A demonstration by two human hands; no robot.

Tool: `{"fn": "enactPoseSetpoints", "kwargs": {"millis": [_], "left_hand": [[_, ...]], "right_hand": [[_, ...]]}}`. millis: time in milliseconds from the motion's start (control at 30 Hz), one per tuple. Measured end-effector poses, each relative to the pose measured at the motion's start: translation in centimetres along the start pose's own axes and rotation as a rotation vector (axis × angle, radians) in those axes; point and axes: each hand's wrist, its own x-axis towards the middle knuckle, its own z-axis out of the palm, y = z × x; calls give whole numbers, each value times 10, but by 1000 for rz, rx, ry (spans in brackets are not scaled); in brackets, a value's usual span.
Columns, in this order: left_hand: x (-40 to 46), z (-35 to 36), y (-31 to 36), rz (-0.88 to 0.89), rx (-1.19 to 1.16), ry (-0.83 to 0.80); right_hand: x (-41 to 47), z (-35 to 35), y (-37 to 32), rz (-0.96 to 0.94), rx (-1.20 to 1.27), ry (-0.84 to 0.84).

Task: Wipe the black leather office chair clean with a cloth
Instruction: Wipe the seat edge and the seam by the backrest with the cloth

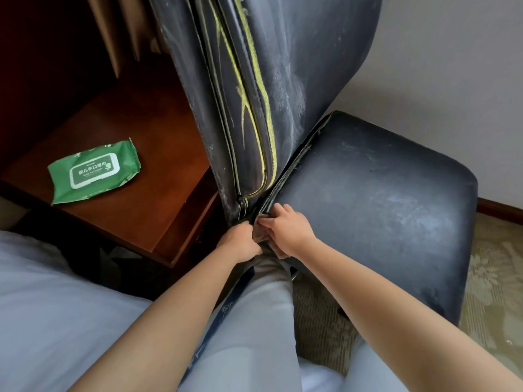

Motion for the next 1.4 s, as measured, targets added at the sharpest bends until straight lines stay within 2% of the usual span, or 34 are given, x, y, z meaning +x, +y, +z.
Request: {"fn": "enactPoseSetpoints", "kwargs": {"millis": [167, 367, 500, 533, 633, 700, 867, 1067, 1267, 1400], "left_hand": [[3, 4, 0, 18, 10, 2], [1, 10, -3, 35, 47, 9], [0, 8, 1, 51, 23, 23], [0, 6, 2, 58, 17, 28], [0, 4, 1, 56, -2, 27], [0, 7, 0, 53, 6, 20], [-3, 7, 4, 49, 62, 25], [-6, 4, 7, 50, 79, 17], [-11, 3, 8, 74, 85, 21], [-15, 7, 4, 61, 87, -17]], "right_hand": [[16, -2, 2, 112, 19, 26], [15, -6, 9, -48, -81, -13], [23, -8, 7, 101, -39, 16], [25, -9, 6, 90, -32, 16], [24, -11, 13, -96, -62, -43], [20, -12, 20, -129, -99, -64], [23, -9, 15, 100, -9, -21], [10, -7, 15, -26, 2, -46], [24, -10, 10, 128, -1, -16], [16, -11, 13, -33, 3, -81]]}}
